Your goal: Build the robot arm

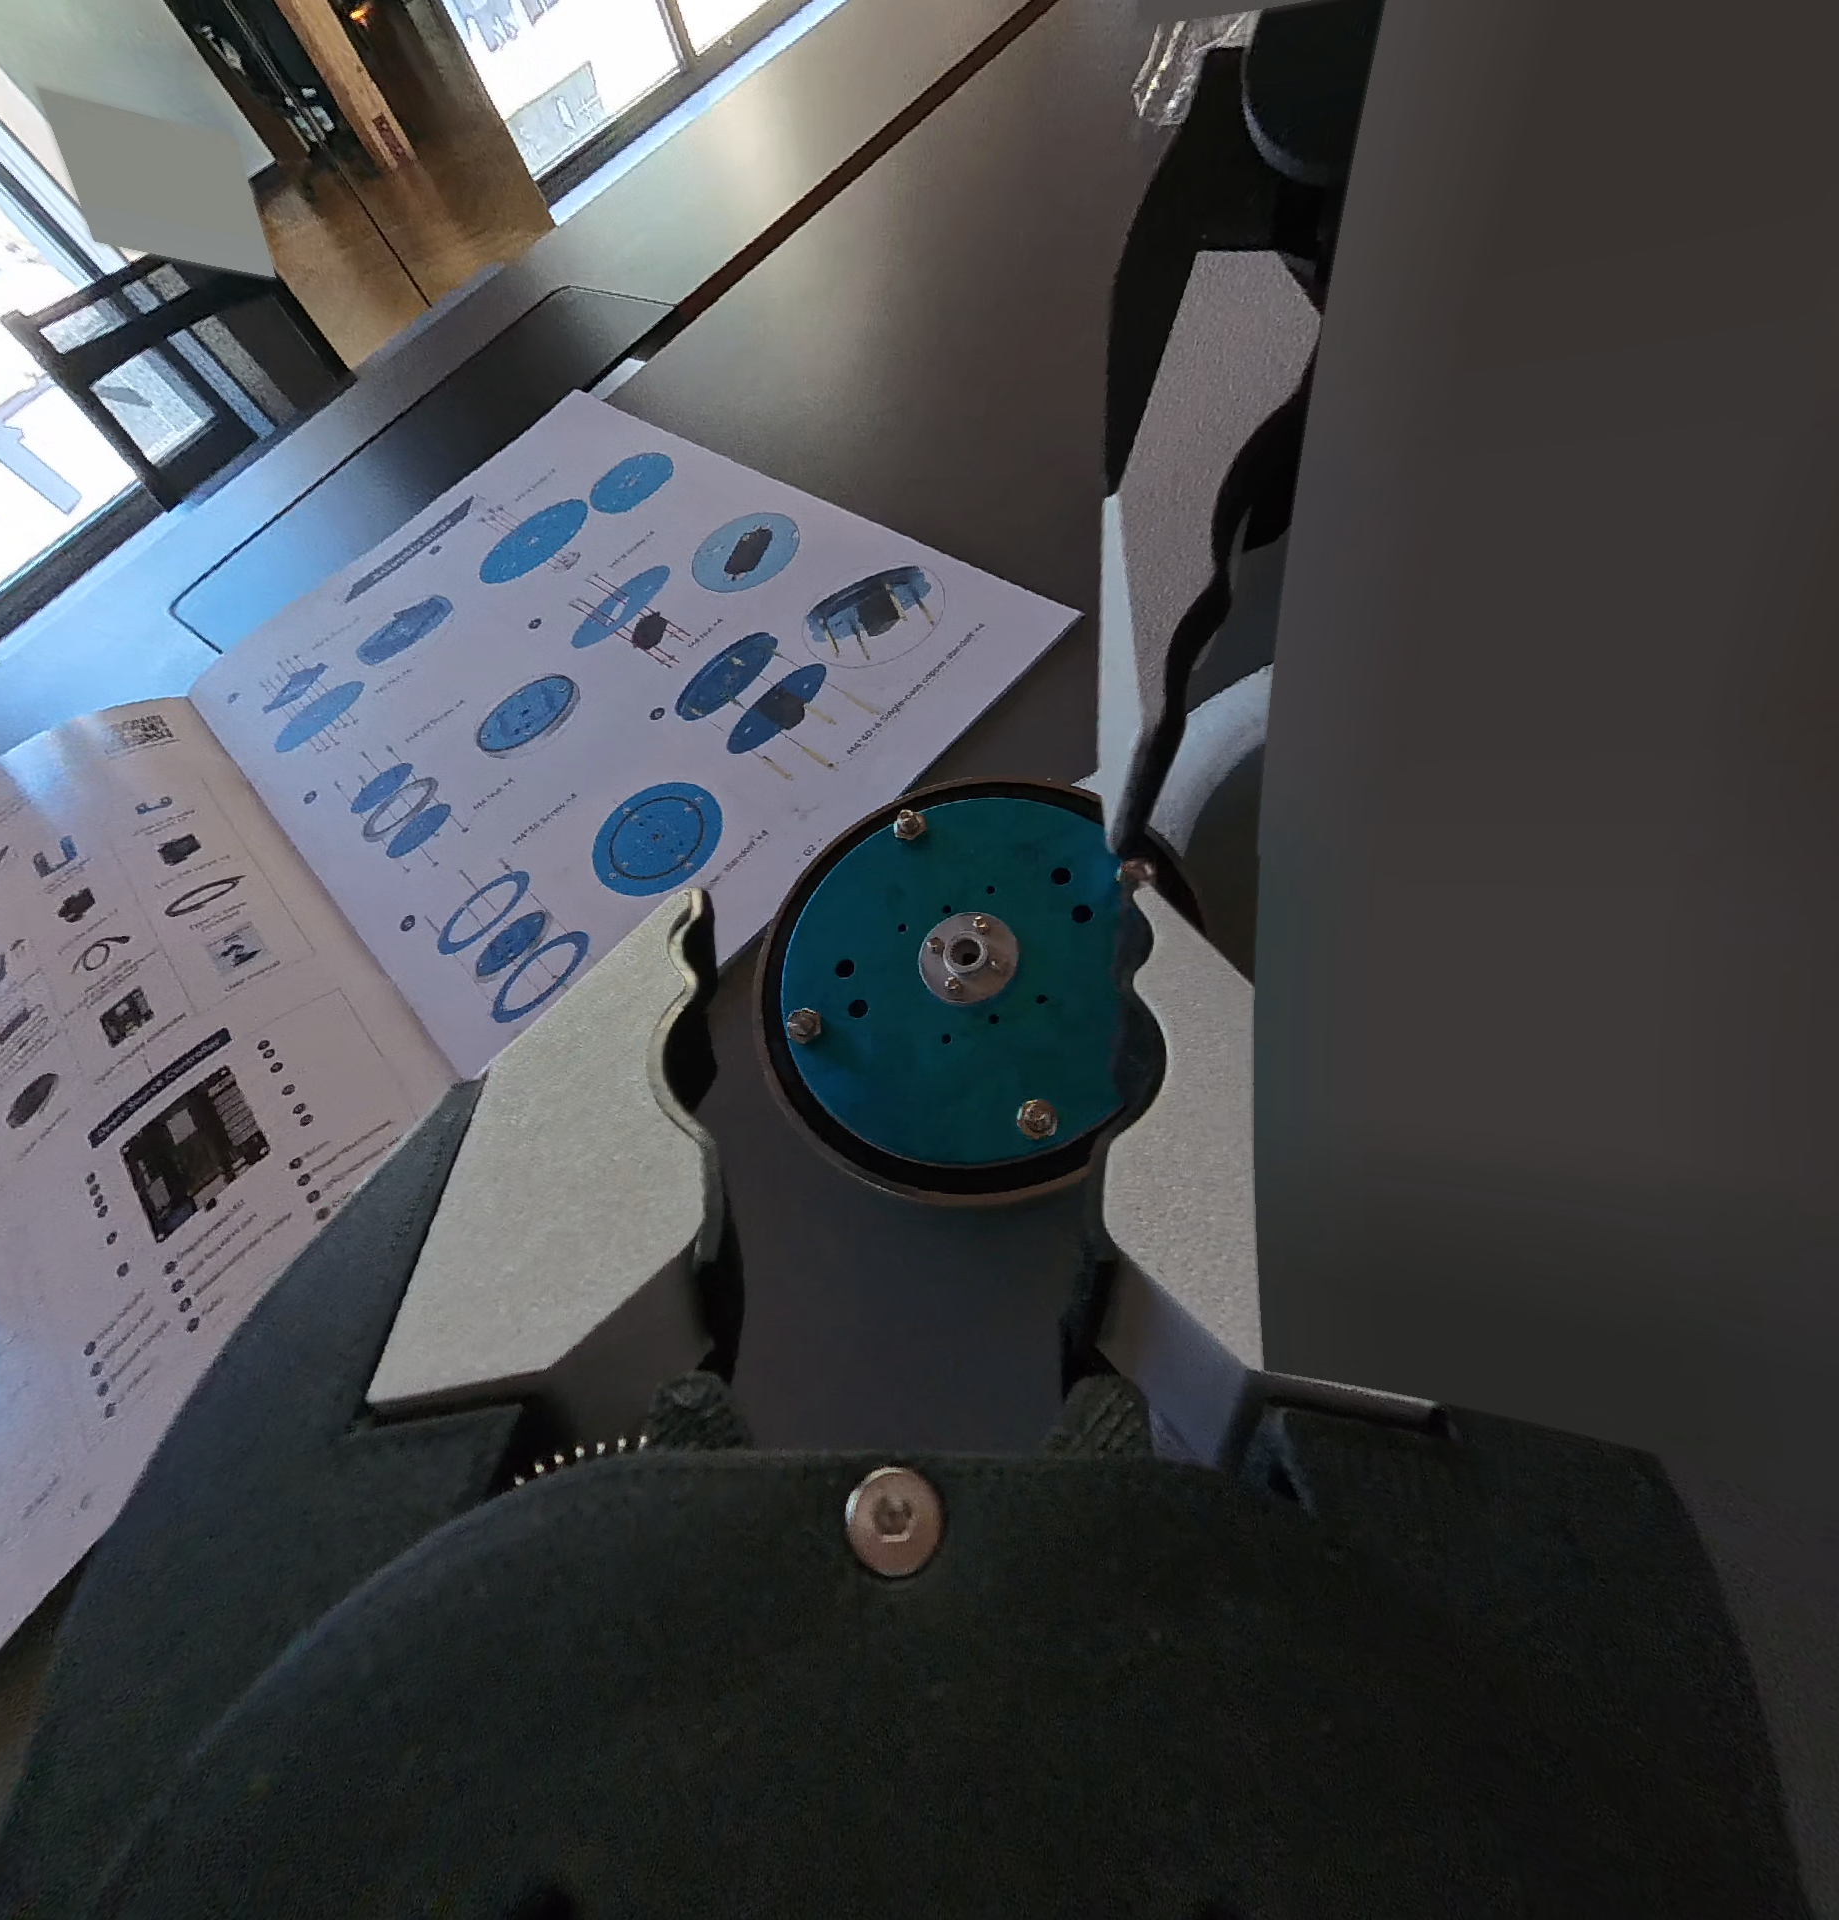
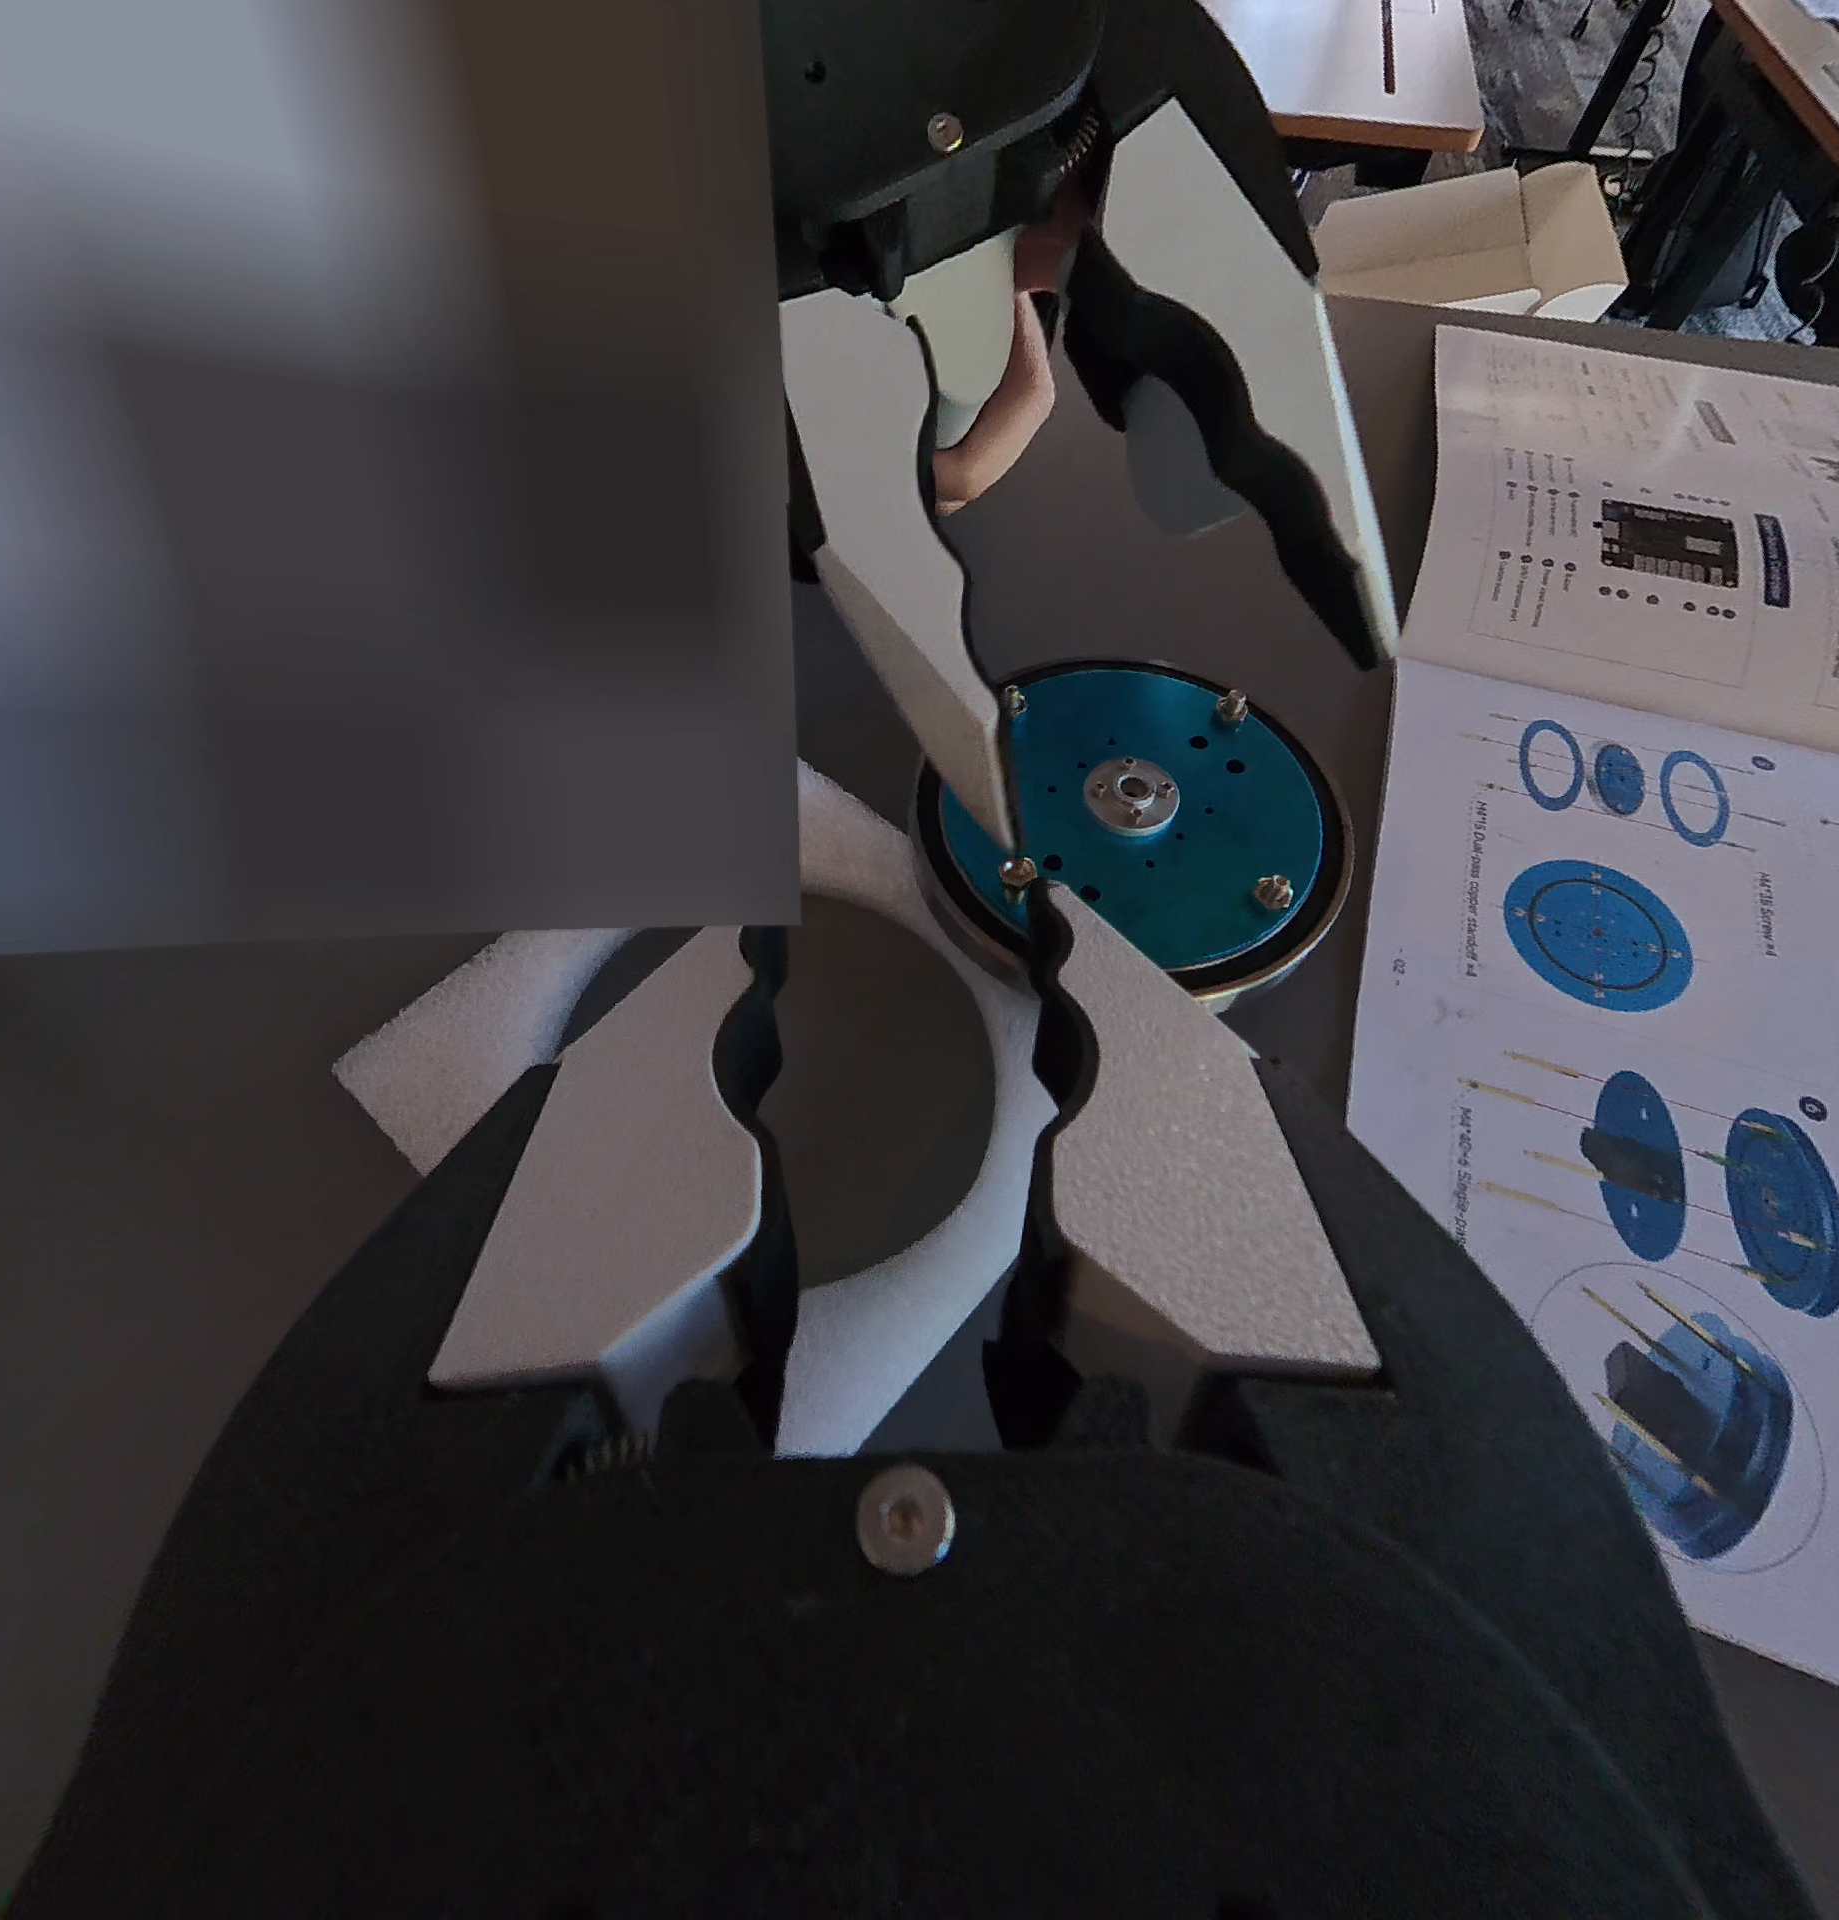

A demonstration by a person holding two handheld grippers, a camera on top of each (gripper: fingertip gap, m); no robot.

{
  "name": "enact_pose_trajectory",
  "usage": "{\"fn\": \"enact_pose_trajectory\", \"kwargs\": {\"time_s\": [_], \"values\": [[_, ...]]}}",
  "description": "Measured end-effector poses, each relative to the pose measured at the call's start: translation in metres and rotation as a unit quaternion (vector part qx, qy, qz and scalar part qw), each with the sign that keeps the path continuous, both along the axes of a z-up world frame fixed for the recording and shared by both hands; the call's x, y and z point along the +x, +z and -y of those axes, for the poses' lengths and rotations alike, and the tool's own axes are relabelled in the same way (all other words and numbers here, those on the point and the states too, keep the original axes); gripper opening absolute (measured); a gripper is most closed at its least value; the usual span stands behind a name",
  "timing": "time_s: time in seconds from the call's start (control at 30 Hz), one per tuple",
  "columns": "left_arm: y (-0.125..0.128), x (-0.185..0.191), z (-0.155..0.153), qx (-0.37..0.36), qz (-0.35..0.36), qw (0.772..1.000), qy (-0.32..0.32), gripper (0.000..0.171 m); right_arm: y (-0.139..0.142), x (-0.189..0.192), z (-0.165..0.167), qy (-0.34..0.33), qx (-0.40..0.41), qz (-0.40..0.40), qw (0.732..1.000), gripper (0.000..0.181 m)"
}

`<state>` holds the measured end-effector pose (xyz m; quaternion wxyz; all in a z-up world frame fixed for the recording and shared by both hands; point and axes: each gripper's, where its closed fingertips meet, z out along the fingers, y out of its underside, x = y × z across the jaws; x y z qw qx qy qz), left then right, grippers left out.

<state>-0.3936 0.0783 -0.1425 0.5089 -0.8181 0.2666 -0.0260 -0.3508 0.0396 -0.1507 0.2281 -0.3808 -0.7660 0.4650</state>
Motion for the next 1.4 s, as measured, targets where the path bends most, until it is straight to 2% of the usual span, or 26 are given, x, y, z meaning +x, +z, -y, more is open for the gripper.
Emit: {"fn": "enact_pose_trajectory", "kwargs": {"time_s": [0.03, 0.3, 0.6, 0.73, 0.93, 1.07, 1.23, 1.3, 1.4], "values": [[0.001, -0.002, 0.0, 0.002, 0.0, 1.0, 0.004, 0.079, 0.0, 0.001, 0.0, 0.0, -0.001, 0.0, 1.0, 0.045], [-0.002, 0.004, 0.004, -0.006, -0.002, 1.0, -0.016, 0.077, 0.002, -0.004, 0.0, -0.004, 0.003, -0.009, 1.0, 0.05], [-0.004, -0.002, 0.002, -0.01, -0.004, 1.0, 0.001, 0.076, 0.003, -0.001, -0.002, -0.006, 0.001, -0.01, 1.0, 0.044], [0.003, 0.007, 0.005, -0.008, 0.028, 0.999, -0.016, 0.075, 0.002, -0.003, 0.001, -0.004, 0.003, -0.01, 1.0, 0.048], [-0.001, -0.007, -0.001, -0.003, 0.0, 1.0, 0.017, 0.073, 0.001, 0.004, -0.001, -0.001, 0.002, -0.003, 1.0, 0.04], [0.008, 0.01, 0.006, -0.007, 0.048, 0.999, -0.024, 0.076, 0.006, -0.002, -0.003, -0.01, -0.003, -0.018, 1.0, 0.046], [-0.002, 0.003, 0.001, -0.005, -0.007, 1.0, -0.005, 0.077, -0.001, 0.0, 0.001, -0.002, 0.005, 0.003, 1.0, 0.049], [0.004, -0.001, 0.0, 0.007, 0.002, 1.0, 0.002, 0.077, 0.003, 0.004, 0.002, 0.002, 0.006, -0.007, 1.0, 0.036], [0.018, -0.006, 0.002, 0.021, 0.039, 0.999, 0.003, 0.076, 0.004, 0.003, 0.0, -0.005, -0.003, -0.008, 1.0, 0.036]]}}
